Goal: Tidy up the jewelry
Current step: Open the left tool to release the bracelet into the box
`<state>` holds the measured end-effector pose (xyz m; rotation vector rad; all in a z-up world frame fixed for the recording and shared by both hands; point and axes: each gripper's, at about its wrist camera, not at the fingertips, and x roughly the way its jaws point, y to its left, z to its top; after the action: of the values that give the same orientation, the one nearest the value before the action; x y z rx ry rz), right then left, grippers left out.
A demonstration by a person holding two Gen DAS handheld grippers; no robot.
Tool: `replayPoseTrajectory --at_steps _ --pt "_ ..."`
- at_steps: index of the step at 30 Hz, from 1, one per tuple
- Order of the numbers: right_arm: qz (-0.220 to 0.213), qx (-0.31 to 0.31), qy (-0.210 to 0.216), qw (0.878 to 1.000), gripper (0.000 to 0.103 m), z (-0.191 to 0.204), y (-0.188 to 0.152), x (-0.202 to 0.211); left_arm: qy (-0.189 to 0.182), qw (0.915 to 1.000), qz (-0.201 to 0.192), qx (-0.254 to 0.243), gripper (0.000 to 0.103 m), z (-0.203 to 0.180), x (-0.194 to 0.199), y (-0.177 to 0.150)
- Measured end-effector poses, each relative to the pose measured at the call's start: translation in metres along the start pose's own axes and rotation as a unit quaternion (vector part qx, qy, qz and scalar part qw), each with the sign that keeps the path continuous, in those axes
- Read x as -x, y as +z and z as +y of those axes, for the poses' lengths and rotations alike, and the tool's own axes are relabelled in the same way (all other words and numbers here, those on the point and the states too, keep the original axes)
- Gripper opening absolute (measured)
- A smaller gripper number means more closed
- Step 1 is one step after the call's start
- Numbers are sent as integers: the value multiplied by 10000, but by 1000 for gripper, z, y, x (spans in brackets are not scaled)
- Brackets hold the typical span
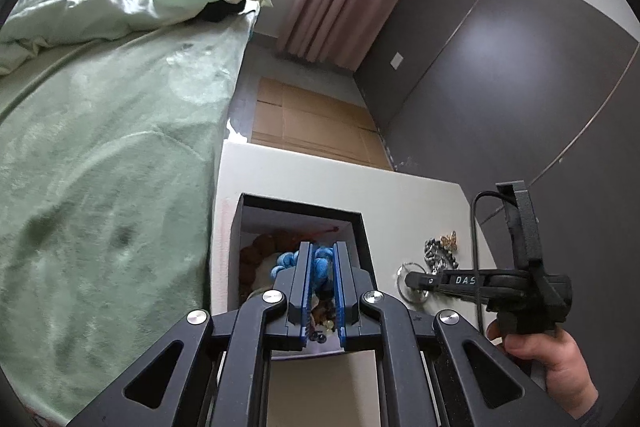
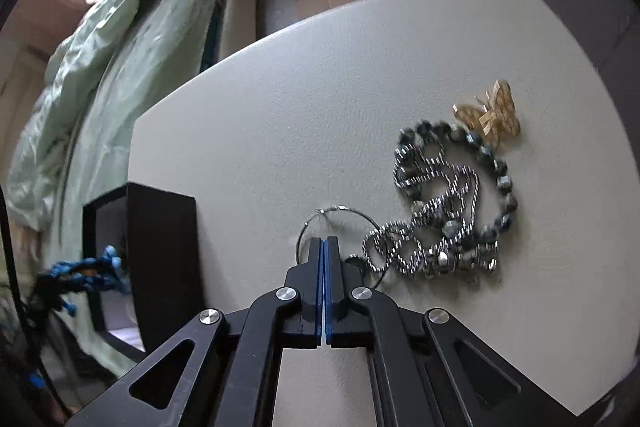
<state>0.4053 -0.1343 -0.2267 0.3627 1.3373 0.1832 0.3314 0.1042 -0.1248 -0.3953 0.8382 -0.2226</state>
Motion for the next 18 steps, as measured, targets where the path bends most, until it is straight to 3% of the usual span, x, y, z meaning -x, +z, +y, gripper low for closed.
replayPoseTrajectory --at_steps 1,4,7,11,12,14,15,16,18 --pt "34 -171 111 9998 7 -5 1 0 -12 10000 -4 16 10 0 0 0" --pt "-57 -273 225 9994 36 -6 3 6 -96 9999 40 96 11 2 -4 -1" --pt "-152 -298 140 9993 37 -1 7 9 -193 9996 103 205 13 6 -8 -2" --pt "32 -403 124 9991 37 5 15 3 -364 9989 -42 281 15 9 -1 -1" --pt "95 -428 79 9990 37 7 16 1 -398 9987 -120 302 19 10 4 -1" --pt "162 -493 35 9986 37 12 17 -4 -449 9979 -293 356 56 14 12 0" --pt "185 -507 -66 9985 37 13 18 -6 -451 9974 -397 391 65 16 16 1" --pt "163 -508 -171 9984 37 13 18 -5 -442 9966 -550 433 72 19 23 1" --pt "153 -504 -521 9973 37 17 21 -4 -436 9948 -783 486 73 24 34 2"
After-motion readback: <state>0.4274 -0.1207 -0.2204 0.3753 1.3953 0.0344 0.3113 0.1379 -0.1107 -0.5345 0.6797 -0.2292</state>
